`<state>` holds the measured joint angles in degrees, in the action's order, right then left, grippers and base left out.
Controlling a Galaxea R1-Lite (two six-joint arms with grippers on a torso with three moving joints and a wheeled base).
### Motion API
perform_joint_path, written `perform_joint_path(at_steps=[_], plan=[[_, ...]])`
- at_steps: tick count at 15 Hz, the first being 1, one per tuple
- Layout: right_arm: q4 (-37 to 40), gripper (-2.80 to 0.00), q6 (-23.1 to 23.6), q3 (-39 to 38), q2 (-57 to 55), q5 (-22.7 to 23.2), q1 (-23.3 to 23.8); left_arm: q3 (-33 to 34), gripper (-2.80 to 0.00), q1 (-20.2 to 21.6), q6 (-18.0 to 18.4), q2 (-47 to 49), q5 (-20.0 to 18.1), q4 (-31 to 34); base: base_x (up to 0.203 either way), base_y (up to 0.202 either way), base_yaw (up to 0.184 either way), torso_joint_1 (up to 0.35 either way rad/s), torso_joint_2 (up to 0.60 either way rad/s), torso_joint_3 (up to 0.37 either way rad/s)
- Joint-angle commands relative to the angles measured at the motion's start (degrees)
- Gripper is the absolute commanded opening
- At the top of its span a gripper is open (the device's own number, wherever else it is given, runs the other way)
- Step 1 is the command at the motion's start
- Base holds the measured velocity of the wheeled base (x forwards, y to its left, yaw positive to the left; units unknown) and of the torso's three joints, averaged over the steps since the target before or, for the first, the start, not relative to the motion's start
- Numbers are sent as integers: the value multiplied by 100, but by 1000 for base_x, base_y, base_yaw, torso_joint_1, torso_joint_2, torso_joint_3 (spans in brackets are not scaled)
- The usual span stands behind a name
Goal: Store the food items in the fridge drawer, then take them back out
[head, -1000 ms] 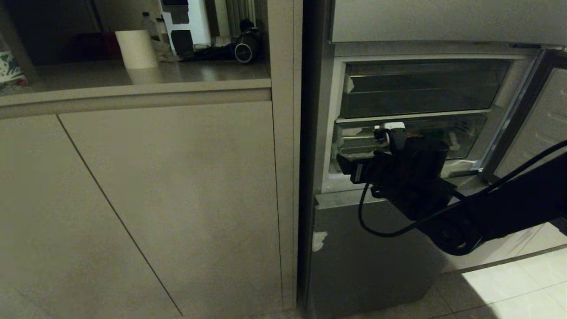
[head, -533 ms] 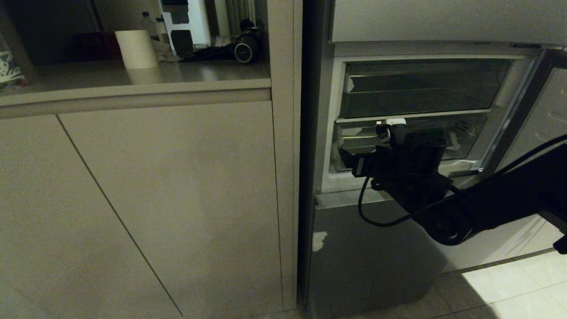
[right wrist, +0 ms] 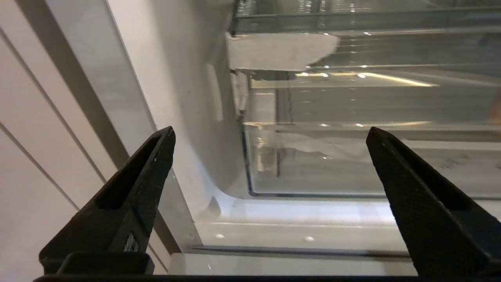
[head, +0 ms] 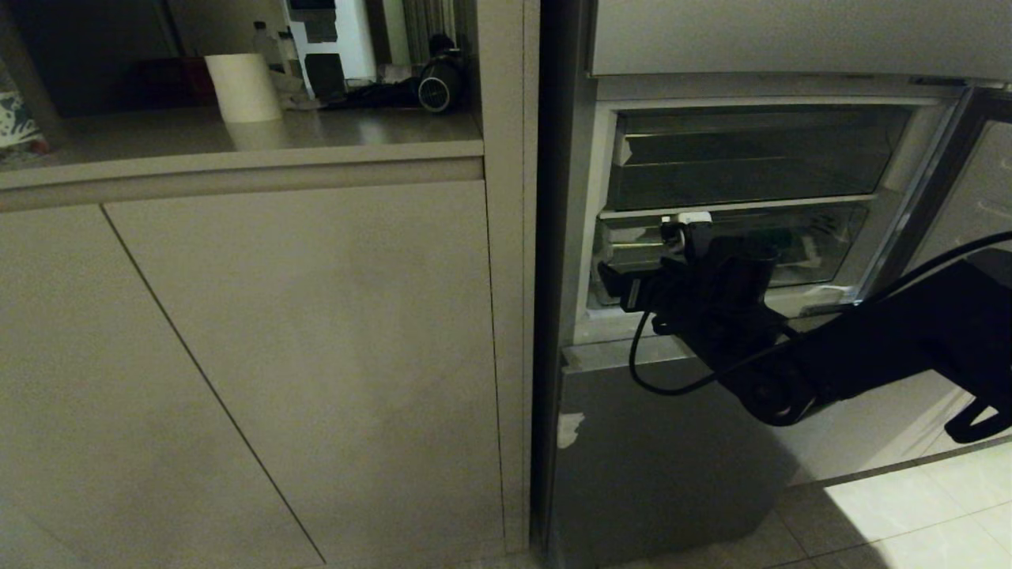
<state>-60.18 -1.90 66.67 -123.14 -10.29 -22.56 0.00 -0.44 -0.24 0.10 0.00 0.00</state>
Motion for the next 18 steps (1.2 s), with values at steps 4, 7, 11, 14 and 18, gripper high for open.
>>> perform_joint_path(at_steps=[4,7,11,14,18], plan=[[-37,0,5,349,-304,1,79,0,-280,0,-2,8,0,0,0,0,0,0,0,0],[-20,0,6,523,-396,10,121,0,-280,0,-2,8,0,0,0,0,0,0,0,0],[-19,0,6,721,-498,45,121,0,-280,0,-2,8,0,0,0,0,0,0,0,0],[68,0,6,774,-533,74,121,0,-280,0,-2,8,0,0,0,0,0,0,0,0],[77,0,9,846,-581,80,130,0,-280,0,-2,8,0,0,0,0,0,0,0,0]])
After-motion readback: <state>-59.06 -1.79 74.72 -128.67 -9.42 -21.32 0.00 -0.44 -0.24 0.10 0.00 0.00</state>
